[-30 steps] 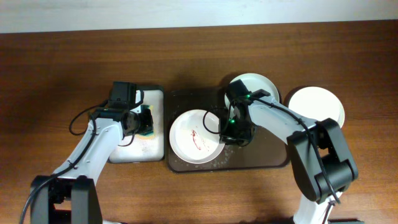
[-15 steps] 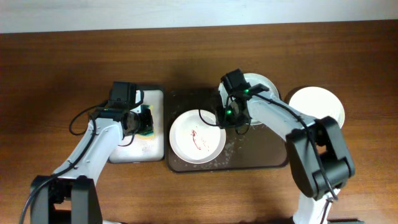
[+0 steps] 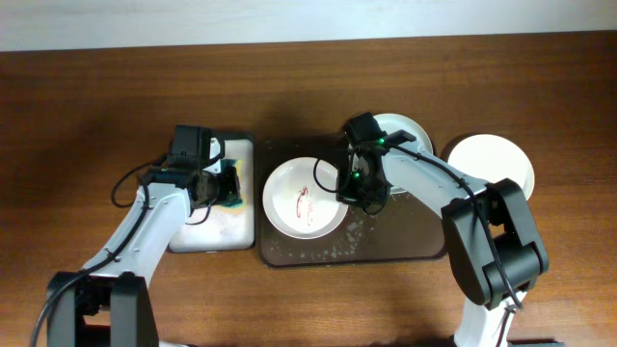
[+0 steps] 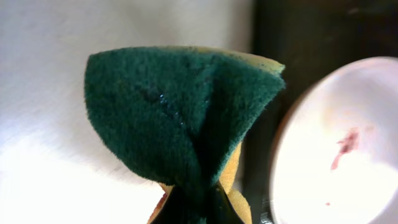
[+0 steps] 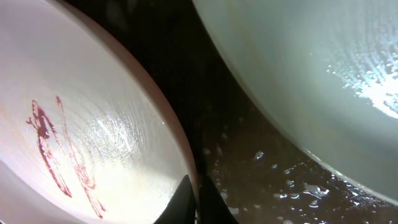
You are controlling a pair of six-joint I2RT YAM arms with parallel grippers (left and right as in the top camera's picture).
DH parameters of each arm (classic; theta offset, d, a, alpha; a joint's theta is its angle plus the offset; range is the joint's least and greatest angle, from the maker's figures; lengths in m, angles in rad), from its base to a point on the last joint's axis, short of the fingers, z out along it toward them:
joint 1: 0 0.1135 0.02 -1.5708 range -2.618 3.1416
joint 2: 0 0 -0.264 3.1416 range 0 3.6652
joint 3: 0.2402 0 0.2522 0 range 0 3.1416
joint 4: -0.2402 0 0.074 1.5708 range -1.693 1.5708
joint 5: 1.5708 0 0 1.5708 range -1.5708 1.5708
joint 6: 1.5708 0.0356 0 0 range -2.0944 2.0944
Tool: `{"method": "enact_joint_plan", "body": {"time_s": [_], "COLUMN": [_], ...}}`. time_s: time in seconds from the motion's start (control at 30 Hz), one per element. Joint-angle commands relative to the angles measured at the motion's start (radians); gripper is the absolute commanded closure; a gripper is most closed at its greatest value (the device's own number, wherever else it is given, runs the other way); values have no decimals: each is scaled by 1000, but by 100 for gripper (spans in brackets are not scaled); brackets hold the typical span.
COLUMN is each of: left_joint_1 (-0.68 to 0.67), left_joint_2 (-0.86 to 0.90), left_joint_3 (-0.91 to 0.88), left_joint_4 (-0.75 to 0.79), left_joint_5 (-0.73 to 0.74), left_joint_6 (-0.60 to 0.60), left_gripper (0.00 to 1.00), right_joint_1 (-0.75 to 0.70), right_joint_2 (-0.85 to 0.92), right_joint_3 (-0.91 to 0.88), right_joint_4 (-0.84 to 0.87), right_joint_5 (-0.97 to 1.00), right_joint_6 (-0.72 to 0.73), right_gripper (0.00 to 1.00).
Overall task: Clean dirty plates on tray and stack at the side
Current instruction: 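Scrub the pink plate with the sponge held in the left gripper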
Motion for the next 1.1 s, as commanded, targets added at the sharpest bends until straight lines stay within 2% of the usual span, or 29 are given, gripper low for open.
{"method": "enact_joint_plan", "body": {"time_s": [0.0,0.17,0.27,0.33,0.53,0.67,0.77,0.93,1.07], "left_joint_1": [-53,-232,-289,-308,-375,-382,-381,-344,-322], "left_joint_2": [10,43,129,163,234,278,284,279,212], "left_joint_3": [-1,-1,-1,-1,-1,-1,-1,11,114], "left_joint_4": [72,178,241,290,349,325,219,91,-3], "left_joint_5": [161,158,141,179,138,54,-119,-130,-113], "left_joint_6": [18,-50,-178,-177,-180,-211,-283,-286,-240], "left_gripper": [100,100,100,100,100,100,100,100,100], "right_joint_1": [7,7,7,7,7,7,7,7,7], "right_joint_2": [6,6,6,6,6,6,6,6,6], "right_joint_3": [-3,-3,-3,-3,-3,-3,-3,-3,-3], "right_joint_4": [-5,-5,-5,-5,-8,-8,-8,-14,-15], "right_joint_5": [50,50,50,50,50,50,50,50,50], "right_joint_6": [23,22,22,22,22,22,22,22,22], "right_gripper": [96,96,96,95,95,95,96,95,95]}}
